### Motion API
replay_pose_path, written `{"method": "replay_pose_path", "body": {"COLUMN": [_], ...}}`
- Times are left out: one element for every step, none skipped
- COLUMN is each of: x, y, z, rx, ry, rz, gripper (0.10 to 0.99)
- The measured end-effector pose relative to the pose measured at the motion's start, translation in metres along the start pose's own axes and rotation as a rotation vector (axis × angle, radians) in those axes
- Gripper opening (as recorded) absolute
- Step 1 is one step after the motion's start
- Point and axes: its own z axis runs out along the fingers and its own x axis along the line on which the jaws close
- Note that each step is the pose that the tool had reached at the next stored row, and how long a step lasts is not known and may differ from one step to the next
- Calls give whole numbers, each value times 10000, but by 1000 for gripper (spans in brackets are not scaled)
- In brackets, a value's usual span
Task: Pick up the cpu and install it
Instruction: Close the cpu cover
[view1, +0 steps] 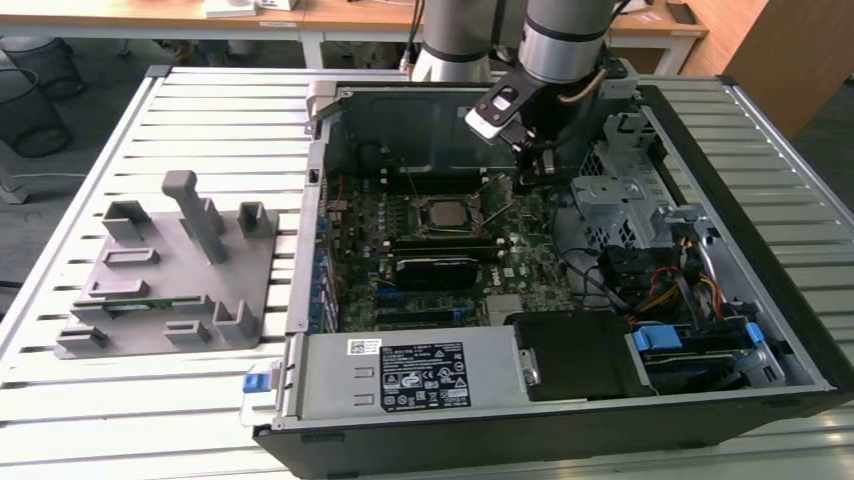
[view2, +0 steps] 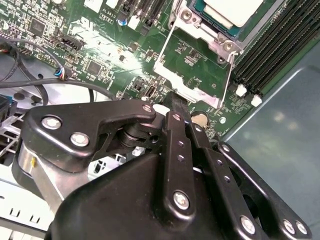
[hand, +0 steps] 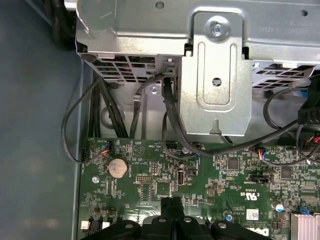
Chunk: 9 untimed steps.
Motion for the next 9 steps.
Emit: {"method": "replay_pose_path", "body": {"x": [0, 1, 1, 1, 1, 1, 1, 1, 1], "y": [-3, -7, -11, -15, -16, -18, -18, -19, -20], "z": [0, 1, 1, 1, 1, 0, -1, -4, -9], "rx": [0, 0, 0, -1, -2, 0, -1, 4, 14], "ry": [4, 13, 24, 35, 37, 47, 66, 89, 105], "rz": [0, 0, 2, 1, 1, 1, 2, 3, 4], "gripper": [106, 106, 106, 106, 106, 106, 106, 106, 106]}}
